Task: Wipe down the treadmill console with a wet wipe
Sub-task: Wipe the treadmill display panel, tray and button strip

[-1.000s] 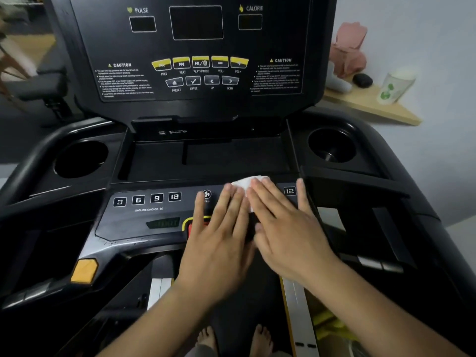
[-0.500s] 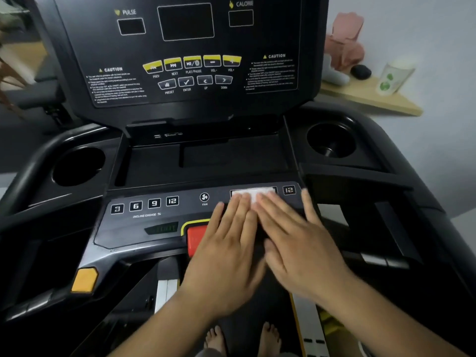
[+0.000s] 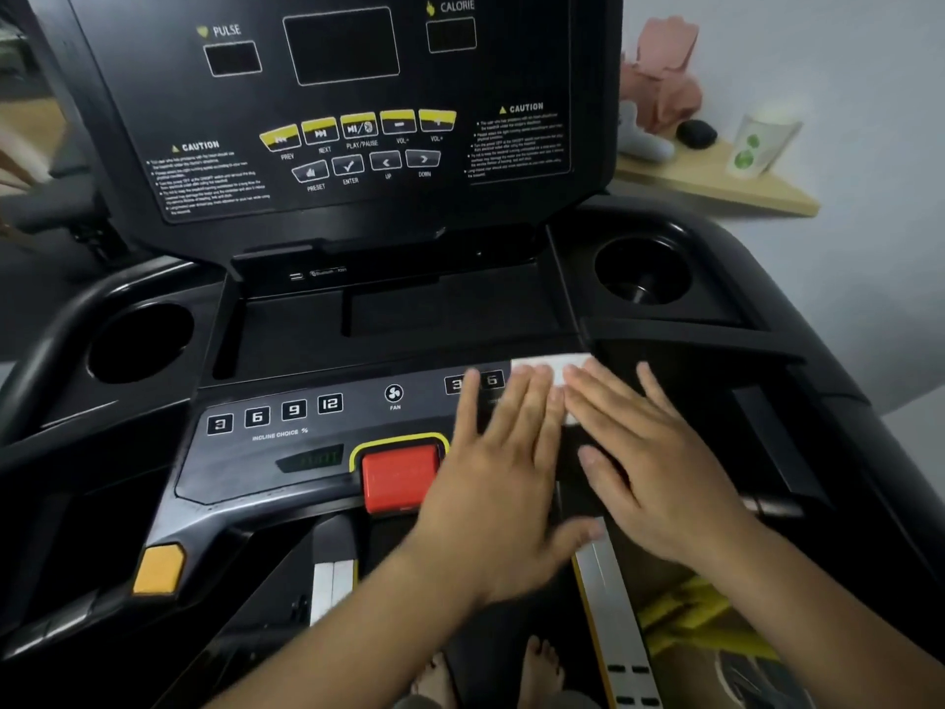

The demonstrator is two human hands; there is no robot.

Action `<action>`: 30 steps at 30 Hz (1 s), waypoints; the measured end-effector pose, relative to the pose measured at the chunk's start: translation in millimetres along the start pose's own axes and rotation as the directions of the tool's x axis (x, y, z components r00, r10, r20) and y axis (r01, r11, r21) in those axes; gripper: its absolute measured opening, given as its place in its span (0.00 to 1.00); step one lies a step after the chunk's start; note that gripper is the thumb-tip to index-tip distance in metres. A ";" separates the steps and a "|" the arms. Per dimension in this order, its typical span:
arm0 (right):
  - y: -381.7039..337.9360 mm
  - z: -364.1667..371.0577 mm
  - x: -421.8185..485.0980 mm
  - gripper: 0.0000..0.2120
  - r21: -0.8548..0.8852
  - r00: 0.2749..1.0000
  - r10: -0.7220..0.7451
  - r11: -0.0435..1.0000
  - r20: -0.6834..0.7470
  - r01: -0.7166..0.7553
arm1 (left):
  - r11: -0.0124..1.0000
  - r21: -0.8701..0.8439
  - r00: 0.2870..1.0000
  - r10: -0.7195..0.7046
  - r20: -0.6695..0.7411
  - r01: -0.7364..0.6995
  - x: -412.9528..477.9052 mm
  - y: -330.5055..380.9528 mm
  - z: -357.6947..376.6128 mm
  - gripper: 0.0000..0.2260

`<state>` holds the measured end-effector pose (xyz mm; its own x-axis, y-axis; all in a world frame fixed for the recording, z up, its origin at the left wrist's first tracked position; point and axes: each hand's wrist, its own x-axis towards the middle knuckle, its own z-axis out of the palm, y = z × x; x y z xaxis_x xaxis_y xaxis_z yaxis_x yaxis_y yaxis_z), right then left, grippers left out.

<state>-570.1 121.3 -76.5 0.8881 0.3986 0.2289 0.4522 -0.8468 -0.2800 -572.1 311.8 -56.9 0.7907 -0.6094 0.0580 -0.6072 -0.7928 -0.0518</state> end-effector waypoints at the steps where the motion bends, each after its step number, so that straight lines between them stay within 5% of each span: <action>1: -1.0 0.9 -14.9 0.24 0.007 1.000 -0.003 1.000 -0.017 0.003 | 1.000 -0.014 1.000 0.024 -0.010 -0.024 -8.7 11.4 4.5 0.44; 5: 3.1 2.7 -69.7 0.24 -0.004 0.999 -0.006 1.000 -0.054 0.006 | 0.994 0.027 0.993 0.109 0.035 -0.109 -24.0 51.7 23.7 0.45; 10: -0.1 3.3 -72.9 0.27 -0.047 0.999 0.026 0.999 0.031 -0.025 | 0.997 0.058 0.997 0.050 0.062 -0.054 -26.8 54.3 28.8 0.43; 20: -61.6 8.8 32.1 0.29 -0.190 0.987 0.011 0.982 0.158 0.019 | 0.990 -0.040 0.991 -0.137 0.003 0.137 -45.7 -35.9 2.2 0.36; 30: -136.1 26.9 98.7 0.32 -0.094 0.947 -0.171 0.975 0.271 0.203 | 0.943 -0.071 0.946 -0.325 0.018 0.325 -101.9 -108.7 -2.4 0.35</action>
<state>-541.8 285.4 -40.9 0.7863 0.6177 0.0119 0.6131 -0.7777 -0.1390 -586.8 460.0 -54.8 0.9463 -0.3188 0.0540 -0.3211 -0.9461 0.0413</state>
